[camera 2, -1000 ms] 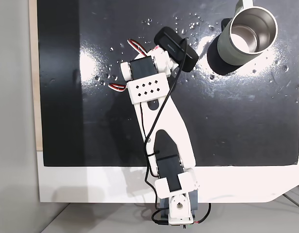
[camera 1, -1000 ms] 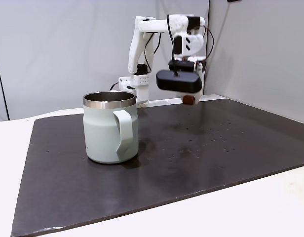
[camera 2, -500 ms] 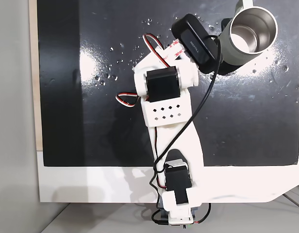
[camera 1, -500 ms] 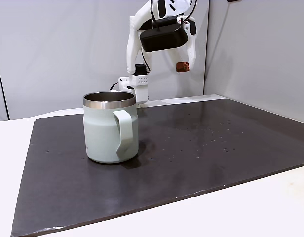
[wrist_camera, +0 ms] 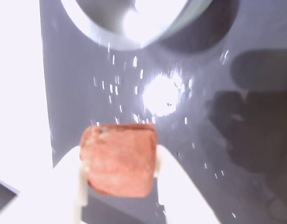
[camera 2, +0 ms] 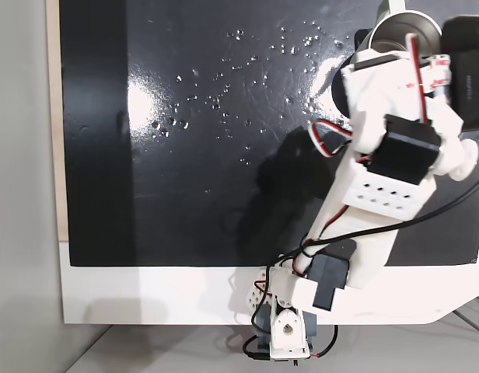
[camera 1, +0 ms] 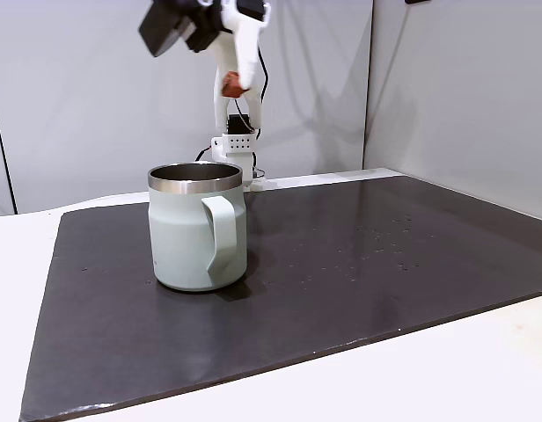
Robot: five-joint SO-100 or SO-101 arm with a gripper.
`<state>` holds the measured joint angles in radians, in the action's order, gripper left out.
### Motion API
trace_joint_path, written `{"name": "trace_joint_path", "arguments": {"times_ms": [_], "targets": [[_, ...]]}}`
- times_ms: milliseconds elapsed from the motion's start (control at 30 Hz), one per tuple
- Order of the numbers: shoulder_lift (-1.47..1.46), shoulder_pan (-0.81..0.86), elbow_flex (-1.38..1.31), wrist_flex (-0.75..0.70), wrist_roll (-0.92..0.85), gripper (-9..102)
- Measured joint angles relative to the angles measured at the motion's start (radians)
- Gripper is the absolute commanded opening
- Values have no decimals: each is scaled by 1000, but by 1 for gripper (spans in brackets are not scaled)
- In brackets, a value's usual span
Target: Grasp a cube and put it in the cup.
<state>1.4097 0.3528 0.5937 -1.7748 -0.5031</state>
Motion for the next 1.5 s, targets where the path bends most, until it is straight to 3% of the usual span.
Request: {"name": "trace_joint_path", "arguments": {"times_ms": [300, 567, 833, 1033, 1500], "targets": [[-259, 120, -264, 0, -38, 0], [-494, 127, -512, 0, -54, 0], [-552, 124, -580, 0, -60, 1], [-561, 126, -594, 0, -69, 27], [-561, 126, -594, 0, -72, 28]]}}
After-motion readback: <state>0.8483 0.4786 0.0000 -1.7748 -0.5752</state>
